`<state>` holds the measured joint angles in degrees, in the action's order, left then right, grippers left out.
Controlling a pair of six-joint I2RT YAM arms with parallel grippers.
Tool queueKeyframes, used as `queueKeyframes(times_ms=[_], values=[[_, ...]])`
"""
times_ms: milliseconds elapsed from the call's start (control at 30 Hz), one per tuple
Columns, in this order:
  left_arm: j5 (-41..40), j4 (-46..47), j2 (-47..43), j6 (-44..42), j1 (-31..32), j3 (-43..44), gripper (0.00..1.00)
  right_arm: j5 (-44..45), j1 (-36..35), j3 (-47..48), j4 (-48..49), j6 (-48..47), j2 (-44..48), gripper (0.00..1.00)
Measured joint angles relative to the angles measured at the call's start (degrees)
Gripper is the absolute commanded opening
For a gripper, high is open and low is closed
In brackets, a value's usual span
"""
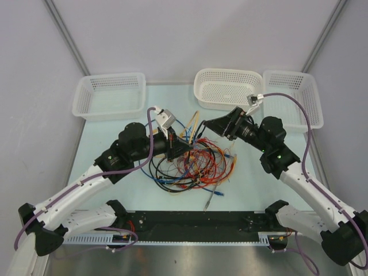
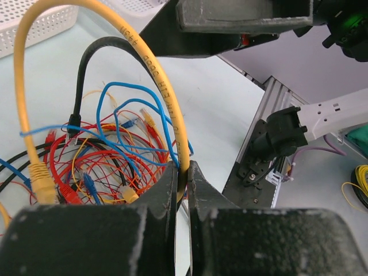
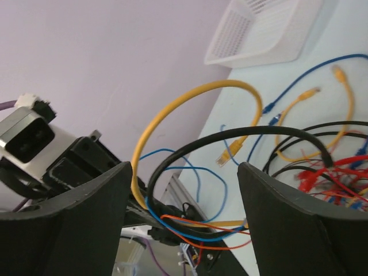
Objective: Untangle the cables
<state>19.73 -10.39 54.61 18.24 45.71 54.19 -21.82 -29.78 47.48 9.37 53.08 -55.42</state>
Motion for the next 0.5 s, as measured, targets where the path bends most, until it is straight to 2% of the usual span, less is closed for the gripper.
queueKeyframes(times_ms=[300,400,433,500], values=[[1.2,2.1,0.0,1.2,0.0,-1.4,0.02,-1.7,-4.5,0.0,6.5,4.2,-4.9,0.7],[1.6,2.6,0.0,1.3,0.0,-1.6,0.02,-1.6,-5.5,0.0,6.6,4.3,-5.6,0.62],[1.6,2.6,0.0,1.3,0.0,-1.8,0.02,-1.4,-5.7,0.0,6.6,4.3,-5.7,0.55],[1.7,2.6,0.0,1.4,0.0,-2.1,0.02,-0.9,-5.9,0.0,6.5,4.2,-5.7,0.5]])
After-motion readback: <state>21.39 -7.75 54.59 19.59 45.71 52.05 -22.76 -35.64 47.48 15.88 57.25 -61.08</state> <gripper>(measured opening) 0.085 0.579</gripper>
